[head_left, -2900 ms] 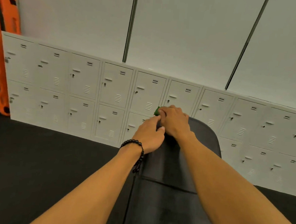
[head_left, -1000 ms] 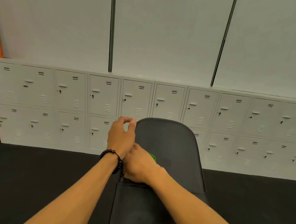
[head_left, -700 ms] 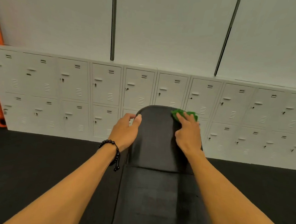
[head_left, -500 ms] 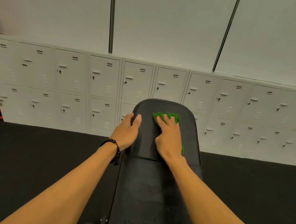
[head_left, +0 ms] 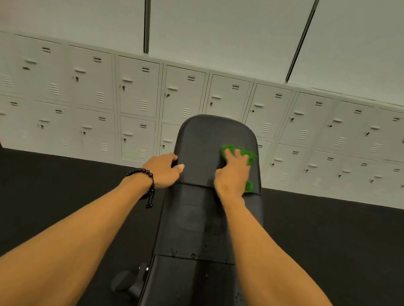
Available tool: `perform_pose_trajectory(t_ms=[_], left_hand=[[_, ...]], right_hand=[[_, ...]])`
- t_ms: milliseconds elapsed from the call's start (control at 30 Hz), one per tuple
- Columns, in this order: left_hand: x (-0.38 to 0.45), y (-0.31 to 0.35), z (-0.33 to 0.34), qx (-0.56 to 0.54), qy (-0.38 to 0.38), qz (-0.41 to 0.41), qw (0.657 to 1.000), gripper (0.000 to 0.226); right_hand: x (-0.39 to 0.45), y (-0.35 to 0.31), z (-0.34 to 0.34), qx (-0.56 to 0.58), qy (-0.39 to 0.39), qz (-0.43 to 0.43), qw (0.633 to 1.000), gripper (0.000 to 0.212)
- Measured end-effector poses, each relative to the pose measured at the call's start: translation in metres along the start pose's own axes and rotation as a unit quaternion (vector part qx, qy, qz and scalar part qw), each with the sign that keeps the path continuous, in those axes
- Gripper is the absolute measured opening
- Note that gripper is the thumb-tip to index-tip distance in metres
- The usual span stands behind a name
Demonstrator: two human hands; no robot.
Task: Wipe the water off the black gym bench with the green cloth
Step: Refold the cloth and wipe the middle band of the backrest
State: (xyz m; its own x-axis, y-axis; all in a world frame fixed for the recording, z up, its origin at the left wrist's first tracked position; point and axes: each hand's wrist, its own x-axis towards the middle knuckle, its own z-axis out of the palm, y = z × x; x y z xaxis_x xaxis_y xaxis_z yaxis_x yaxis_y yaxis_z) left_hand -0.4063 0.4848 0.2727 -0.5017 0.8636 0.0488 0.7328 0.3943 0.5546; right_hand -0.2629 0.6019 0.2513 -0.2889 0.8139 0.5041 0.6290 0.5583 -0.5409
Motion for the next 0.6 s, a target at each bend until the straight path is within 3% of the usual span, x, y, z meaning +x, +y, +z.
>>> perform_pose_trajectory(t_ms=[67, 133, 233, 400, 500, 600], left_hand=[[-0.006, -0.002, -0.005, -0.011, -0.013, 0.0, 1.0, 0.046], [-0.014, -0.003, -0.01, -0.041, -0.035, -0.007, 0.998, 0.057], [-0.028, 0.0, -0.022, -0.098, -0.059, -0.006, 0.993, 0.079], [-0.067, 0.034, -0.056, -0.187, -0.066, 0.094, 0.976, 0.101], [-0.096, 0.056, -0.078, -0.165, -0.093, 0.137, 0.972, 0.062], [-0.126, 0.074, -0.091, -0.115, -0.062, 0.18, 0.975, 0.029]], right_hand=[[-0.016, -0.021, 0.009, 0.057, -0.107, -0.093, 0.988, 0.065], [-0.025, -0.033, 0.002, 0.111, -0.208, -0.113, 0.965, 0.065], [-0.025, -0.039, -0.026, 0.184, -0.238, -0.097, 0.949, 0.05], [-0.042, -0.049, -0.087, 0.295, -0.291, -0.102, 0.904, 0.042], [-0.063, -0.049, -0.121, 0.433, -0.361, -0.046, 0.825, 0.035], [-0.089, -0.047, -0.149, 0.521, -0.361, 0.026, 0.773, 0.021]])
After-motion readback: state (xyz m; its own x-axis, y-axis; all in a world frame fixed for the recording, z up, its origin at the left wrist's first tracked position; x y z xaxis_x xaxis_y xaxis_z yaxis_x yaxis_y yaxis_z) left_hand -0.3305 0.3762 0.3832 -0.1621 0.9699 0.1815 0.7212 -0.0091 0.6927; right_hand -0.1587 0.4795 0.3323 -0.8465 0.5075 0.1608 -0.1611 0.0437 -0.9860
